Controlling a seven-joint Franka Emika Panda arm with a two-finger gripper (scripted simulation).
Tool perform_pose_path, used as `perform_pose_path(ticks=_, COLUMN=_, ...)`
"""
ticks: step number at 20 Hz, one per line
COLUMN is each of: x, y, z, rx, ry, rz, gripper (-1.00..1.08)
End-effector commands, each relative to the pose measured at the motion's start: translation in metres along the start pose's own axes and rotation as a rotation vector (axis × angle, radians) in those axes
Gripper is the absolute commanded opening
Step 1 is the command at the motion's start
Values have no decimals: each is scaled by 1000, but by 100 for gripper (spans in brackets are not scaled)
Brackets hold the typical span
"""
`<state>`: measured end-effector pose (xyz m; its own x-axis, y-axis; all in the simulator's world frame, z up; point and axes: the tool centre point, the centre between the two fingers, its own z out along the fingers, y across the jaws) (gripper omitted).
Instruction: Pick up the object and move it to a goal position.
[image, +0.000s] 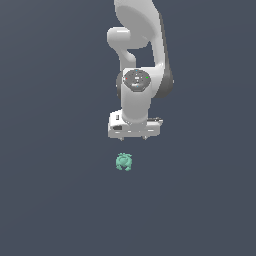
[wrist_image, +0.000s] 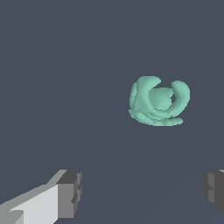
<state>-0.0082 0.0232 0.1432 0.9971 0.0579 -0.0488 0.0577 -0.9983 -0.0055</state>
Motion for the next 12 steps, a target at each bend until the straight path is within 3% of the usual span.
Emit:
perform_pose_path(ticks=1, x=0, y=0, z=0, rx=0, ry=0, rz=0, gripper=100)
perform_pose_path(ticks=12, x=4, y=-10, z=-8, rx=-21, ry=13, rz=-77, gripper=100)
